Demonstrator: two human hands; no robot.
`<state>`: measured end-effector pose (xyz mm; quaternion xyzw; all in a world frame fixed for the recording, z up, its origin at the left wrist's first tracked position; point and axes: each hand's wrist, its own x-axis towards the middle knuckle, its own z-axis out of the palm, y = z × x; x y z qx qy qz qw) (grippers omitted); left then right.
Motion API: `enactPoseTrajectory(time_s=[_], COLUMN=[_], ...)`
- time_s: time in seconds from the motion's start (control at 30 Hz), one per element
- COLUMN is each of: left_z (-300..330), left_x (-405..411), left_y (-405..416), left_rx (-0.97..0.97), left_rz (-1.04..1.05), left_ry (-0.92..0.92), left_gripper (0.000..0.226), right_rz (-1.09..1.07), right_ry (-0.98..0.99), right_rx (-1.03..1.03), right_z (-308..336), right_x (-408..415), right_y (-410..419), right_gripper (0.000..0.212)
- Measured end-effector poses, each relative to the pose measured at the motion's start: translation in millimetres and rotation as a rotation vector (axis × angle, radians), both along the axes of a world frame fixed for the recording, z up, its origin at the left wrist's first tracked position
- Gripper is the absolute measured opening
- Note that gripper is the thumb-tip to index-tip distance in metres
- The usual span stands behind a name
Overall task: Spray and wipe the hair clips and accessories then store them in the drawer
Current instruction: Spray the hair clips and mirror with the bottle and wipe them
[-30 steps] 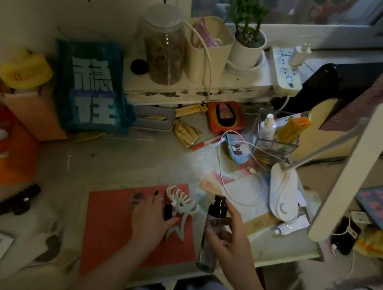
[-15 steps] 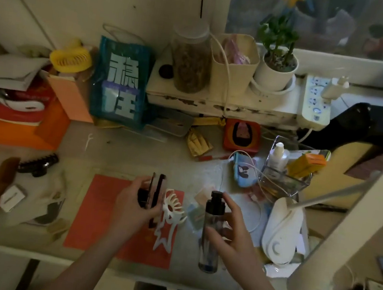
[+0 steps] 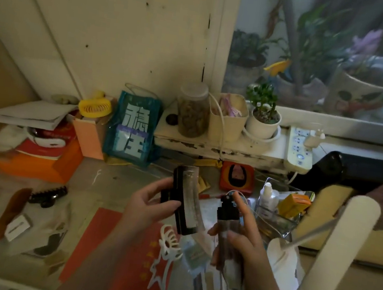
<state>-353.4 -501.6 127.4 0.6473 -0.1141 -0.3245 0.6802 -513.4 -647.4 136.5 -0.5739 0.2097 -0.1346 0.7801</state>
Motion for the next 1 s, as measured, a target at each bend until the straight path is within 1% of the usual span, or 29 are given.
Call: enactPoseTrajectory(time_s=[0.07, 0.23, 0.43, 0.57, 0.63, 0.7, 0.73, 0.77, 0.83, 0.9, 0.97, 1.0], left_z=[11, 39, 82, 117, 140, 166, 179, 191, 215, 231, 246, 252], left_x=[-1, -2, 7, 16, 20, 27, 30, 34, 40, 44, 45, 45], left_y=[-3, -10, -12, -12, -13, -14, -14, -15, -16, -18, -20, -20], left_rx=[-0.025, -0.069, -0.146, -0.241, -0.287, -0.339, -0.369, -0.398, -0.459, -0.509, -0.528, -0.532], left_rz=[-0.033, -0.096, -0.095, -0.086, -0.076, -0.068, -0.076, -0.088, -0.089, -0.070, -0.077, -0.082], left_ry=[-0.007, -0.055, -0.135, -0.184, -0.239, -0.307, -0.346, -0.381, -0.434, -0.481, -0.539, -0.559], left_gripper=[0.056, 0.060, 0.071, 0.061, 0.056, 0.052, 0.052, 0.054, 0.060, 0.056, 0.052, 0.053], right_rz=[-0.012, -0.047, -0.076, -0.136, -0.158, -0.187, -0.198, -0.203, -0.188, -0.215, -0.230, -0.246], right_ry=[-0.002, -0.048, -0.119, -0.171, -0.214, -0.263, -0.289, -0.308, -0.290, -0.281, -0.303, -0.321], right_rx=[-0.105, -0.440, -0.760, -0.922, -0.986, -1.072, -1.119, -1.144, -1.191, -1.289, -1.346, -1.393], right_z=[12, 40, 82, 115, 134, 158, 170, 180, 197, 215, 230, 238], right_x=[-3, -9, -2, 9, 18, 26, 30, 35, 41, 45, 51, 52], right_y=[0, -2, -5, -4, -4, -3, -4, -6, -9, -10, -9, -7], right_gripper=[0.065, 0.076, 0.080, 0.083, 0.086, 0.082, 0.079, 0.081, 0.094, 0.101, 0.101, 0.098])
